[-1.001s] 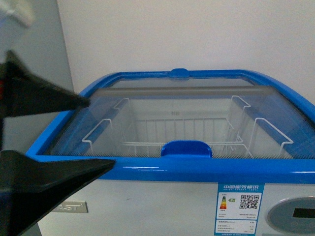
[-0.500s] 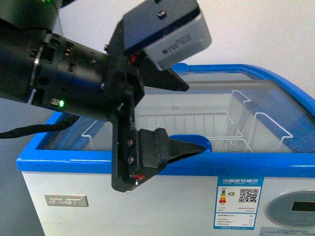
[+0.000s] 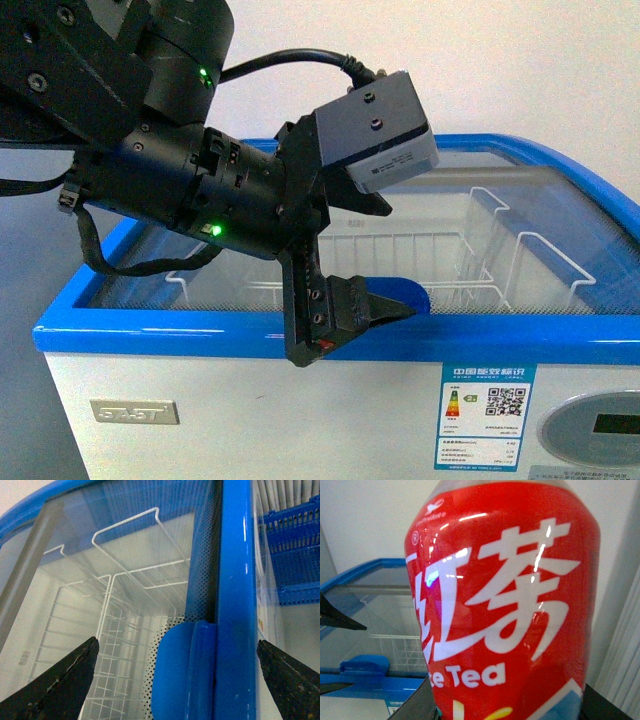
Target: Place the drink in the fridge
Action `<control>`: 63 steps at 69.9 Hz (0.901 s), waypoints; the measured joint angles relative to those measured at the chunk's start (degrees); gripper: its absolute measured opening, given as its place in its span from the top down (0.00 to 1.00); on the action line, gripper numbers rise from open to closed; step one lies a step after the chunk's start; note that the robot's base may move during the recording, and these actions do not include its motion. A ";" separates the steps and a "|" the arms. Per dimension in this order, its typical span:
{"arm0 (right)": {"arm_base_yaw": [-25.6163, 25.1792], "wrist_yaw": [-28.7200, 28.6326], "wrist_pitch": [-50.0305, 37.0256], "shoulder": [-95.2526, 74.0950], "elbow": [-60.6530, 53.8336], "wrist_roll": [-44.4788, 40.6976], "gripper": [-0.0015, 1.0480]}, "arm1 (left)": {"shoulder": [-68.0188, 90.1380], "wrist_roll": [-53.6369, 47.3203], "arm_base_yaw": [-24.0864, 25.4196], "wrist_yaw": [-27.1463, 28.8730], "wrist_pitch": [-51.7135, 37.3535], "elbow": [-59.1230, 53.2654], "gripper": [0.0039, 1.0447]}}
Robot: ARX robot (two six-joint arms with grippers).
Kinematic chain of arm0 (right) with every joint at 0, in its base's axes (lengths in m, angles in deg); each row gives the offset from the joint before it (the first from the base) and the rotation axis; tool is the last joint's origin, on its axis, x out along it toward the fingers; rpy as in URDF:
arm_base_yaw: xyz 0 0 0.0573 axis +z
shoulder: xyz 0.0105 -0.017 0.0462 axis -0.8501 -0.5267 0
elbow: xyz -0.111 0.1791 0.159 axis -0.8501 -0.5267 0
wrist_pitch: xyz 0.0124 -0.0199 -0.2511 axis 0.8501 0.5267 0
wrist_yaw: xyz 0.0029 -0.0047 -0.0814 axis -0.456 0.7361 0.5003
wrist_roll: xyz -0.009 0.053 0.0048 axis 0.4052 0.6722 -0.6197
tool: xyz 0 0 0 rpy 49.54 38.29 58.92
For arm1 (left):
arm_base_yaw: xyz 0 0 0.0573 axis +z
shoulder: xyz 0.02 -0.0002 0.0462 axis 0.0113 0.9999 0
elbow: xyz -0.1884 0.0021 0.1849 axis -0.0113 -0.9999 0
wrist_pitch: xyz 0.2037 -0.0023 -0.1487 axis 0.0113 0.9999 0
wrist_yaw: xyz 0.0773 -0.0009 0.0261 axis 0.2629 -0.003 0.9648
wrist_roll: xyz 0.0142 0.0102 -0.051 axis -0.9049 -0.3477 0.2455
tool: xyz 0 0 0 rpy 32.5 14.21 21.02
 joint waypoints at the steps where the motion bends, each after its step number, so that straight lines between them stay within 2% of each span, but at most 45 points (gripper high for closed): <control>1: 0.00 0.00 0.00 0.00 0.00 0.00 0.64 | 0.28 -0.02 0.04 0.07 0.00 0.26 0.08; 15: 0.00 0.00 0.02 0.00 0.00 0.00 0.64 | 5.09 -1.42 0.66 2.97 -0.37 5.44 0.08; 29: 0.00 -0.11 0.02 0.00 0.00 0.00 0.64 | 10.99 0.04 0.70 1.95 -2.05 13.07 0.08; 40: 0.00 0.09 0.02 0.00 0.00 0.00 0.64 | 18.34 -0.31 0.98 5.20 3.52 27.82 0.08; 55: 0.00 0.04 0.02 0.00 0.00 0.00 0.64 | 35.06 -1.29 1.66 8.66 19.69 61.02 0.08; 63: 0.00 0.09 0.02 0.00 0.00 0.00 0.64 | 40.02 -1.46 1.84 9.42 23.74 70.42 0.08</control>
